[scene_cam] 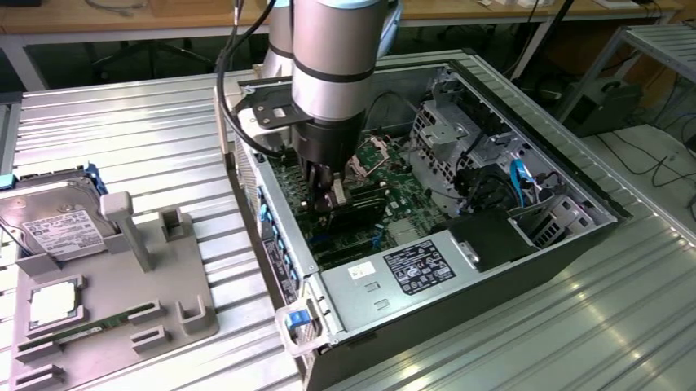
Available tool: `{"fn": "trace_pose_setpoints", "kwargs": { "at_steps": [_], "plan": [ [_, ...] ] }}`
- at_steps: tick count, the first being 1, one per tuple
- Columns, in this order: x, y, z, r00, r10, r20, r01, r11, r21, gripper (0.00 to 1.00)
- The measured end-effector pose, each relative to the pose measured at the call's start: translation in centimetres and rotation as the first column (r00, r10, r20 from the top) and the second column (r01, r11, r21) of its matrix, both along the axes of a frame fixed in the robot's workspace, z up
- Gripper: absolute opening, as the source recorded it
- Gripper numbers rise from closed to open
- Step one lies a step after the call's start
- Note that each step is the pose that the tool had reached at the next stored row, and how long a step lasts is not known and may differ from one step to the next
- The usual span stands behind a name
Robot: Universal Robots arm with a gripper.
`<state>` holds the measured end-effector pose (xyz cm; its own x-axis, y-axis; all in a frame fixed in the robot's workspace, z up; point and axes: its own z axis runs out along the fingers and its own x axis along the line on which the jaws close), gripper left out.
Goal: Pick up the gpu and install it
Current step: 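Press down on the gpu until it lock into place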
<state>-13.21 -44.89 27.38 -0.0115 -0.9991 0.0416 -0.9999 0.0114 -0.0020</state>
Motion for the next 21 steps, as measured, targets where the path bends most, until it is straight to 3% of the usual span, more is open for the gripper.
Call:
{"fn": "trace_pose_setpoints", "kwargs": {
  "at_steps": [4,9,13,21],
  "plan": [
    [0.0,-0.01,-0.32,1.0000,0.000,-0.0046,0.000,0.9999,-0.0102,0.11],
    [0.0,0.04,-0.60,1.0000,0.000,-0.0071,0.000,0.9999,-0.0126,0.11],
    [0.0,0.16,-0.14,1.0000,0.000,-0.0039,0.000,1.0000,-0.0078,0.11],
    [0.0,0.44,1.01,1.0000,0.000,-0.0050,0.000,1.0000,-0.0095,0.11]
  ]
}}
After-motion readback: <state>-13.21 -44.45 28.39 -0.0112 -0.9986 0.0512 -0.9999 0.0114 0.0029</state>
